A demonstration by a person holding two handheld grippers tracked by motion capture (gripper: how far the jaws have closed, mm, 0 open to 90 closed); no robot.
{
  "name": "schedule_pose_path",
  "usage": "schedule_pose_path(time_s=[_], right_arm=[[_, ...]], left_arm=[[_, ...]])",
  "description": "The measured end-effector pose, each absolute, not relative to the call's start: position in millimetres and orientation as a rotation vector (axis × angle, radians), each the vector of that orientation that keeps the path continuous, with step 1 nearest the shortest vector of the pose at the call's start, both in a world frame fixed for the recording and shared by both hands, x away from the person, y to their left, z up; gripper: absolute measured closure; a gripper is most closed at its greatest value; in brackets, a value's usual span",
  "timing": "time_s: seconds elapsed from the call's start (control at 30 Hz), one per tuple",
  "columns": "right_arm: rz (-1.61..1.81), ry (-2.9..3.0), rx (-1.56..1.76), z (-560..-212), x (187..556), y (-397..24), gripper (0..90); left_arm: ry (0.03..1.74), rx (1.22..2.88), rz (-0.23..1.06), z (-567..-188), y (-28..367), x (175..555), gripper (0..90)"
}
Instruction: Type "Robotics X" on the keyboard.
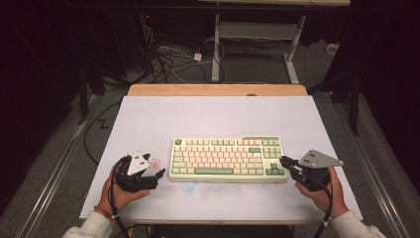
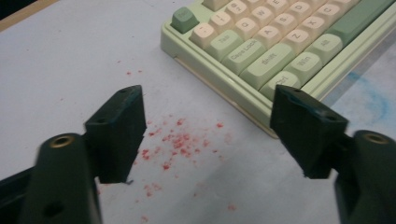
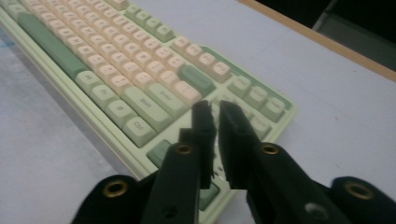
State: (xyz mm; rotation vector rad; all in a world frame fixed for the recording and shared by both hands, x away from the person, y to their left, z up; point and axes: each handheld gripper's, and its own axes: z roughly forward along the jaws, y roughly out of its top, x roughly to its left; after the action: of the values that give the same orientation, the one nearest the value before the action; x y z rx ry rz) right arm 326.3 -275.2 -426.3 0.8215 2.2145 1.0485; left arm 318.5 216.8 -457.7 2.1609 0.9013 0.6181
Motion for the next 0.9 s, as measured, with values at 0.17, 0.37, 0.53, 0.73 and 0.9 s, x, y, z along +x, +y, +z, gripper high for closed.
schedule_pose_path(time_s=[0.17,0.37,0.53,0.73,0.9], right_arm=[[1.052,2.270,0.774,-426.1,334.6,-255.9,89.8],[1.025,2.330,0.733,-431.0,343.5,-237.2,89.9],[1.015,2.366,0.711,-435.0,348.8,-226.8,89.9],[0.980,2.408,0.691,-444.1,353.7,-216.4,89.9],[0.961,2.423,0.691,-449.4,355.1,-214.0,89.9]], left_arm=[[0.924,2.153,0.606,-454.3,213.3,322.7,28.5],[0.917,2.158,0.607,-452.3,207.7,325.9,27.1],[0.895,2.158,0.612,-448.4,201.6,327.3,27.1],[0.896,2.175,0.620,-445.1,194.0,330.4,28.4],[0.890,2.171,0.611,-444.3,191.3,331.6,28.8]])
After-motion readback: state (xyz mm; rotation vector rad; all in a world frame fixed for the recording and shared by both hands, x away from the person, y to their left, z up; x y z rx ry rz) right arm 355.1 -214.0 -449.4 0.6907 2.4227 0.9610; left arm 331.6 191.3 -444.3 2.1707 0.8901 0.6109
